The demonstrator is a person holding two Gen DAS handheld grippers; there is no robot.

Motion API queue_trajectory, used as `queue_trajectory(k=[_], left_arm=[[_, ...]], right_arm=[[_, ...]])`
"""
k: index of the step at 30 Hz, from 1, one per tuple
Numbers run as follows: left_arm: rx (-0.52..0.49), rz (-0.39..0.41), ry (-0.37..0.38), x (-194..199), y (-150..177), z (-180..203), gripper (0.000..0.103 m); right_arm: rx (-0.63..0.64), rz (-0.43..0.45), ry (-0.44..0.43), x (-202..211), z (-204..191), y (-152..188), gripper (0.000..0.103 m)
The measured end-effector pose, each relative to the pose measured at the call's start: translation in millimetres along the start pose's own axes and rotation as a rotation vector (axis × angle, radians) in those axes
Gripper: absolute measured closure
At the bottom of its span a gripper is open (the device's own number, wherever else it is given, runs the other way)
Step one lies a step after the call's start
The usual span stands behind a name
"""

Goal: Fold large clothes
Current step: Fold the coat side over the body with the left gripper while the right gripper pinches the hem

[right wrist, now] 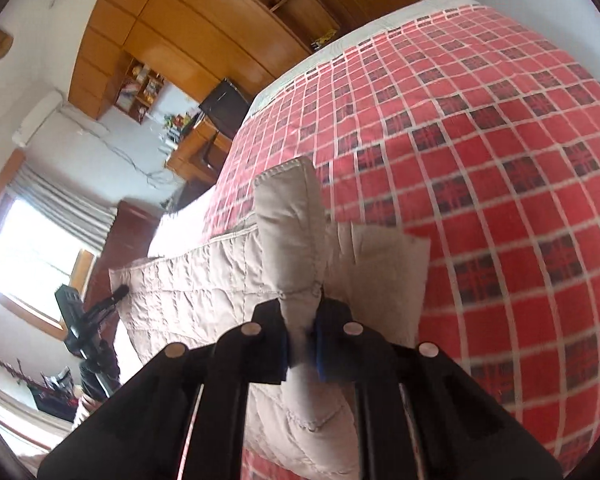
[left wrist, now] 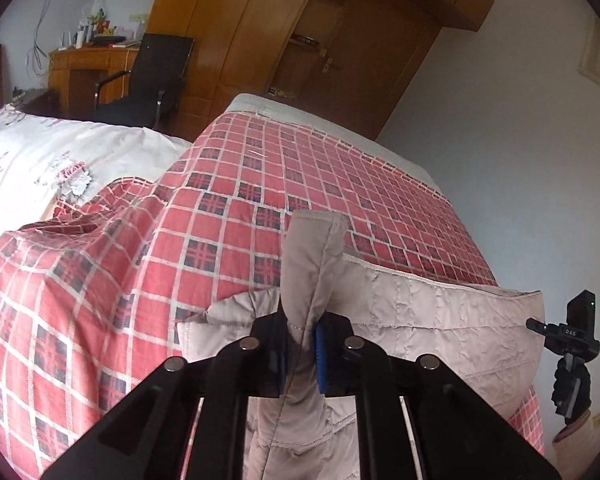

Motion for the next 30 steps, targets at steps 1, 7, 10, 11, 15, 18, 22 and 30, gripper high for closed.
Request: queue_trajectory(k=[1, 7, 10, 11, 15, 18, 22, 30], left_arm=[[-0.002, -0.006, -0.012, -9, -3, -2, 0.093], [0.007, -0.101, -0.084, -62, 9, -27, 0.093], [0.033, -0.18, -0.118, -86, 27, -44, 0.093], [0.038, -0.207, -0.129, -93, 34, -50, 0.092], [0.05, -0.302, -0.171, -113, 61, -66, 0.086], [0.066, -0.32, -0.173, -114, 71, -73, 0.076], [0.173, -0.31, -0.123, -94, 67, -77, 0.069], [0.217, -0.287, -0.012, -3, 85, -56, 0.053]], right_arm=[[-0.005, -0.001, 0.008, -8, 2, -4, 0.094], [-0.037, -0.049, 0.071, -57, 25, -17, 0.094], [-0.055, -0.091, 0.119, -78, 42, -12, 0.094], [-0.061, -0.109, 0.145, -86, 51, -9, 0.094], [-0.093, -0.156, 0.201, -103, 71, 5, 0.091], [-0.115, -0.17, 0.204, -107, 79, 12, 0.087], [-0.116, -0.147, 0.186, -94, 75, 13, 0.068], [-0.004, -0.151, 0.117, -28, 39, 58, 0.055]])
Point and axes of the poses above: each gripper's, at about its wrist camera, not at the fingertips, and x roughly against the way its jaws point, z to its right, y to its underside, the point moved 9 cm from there along -x, roughly the way its jaws point, and after that the axes turned 11 degrees about z, right-handed, at the moved point
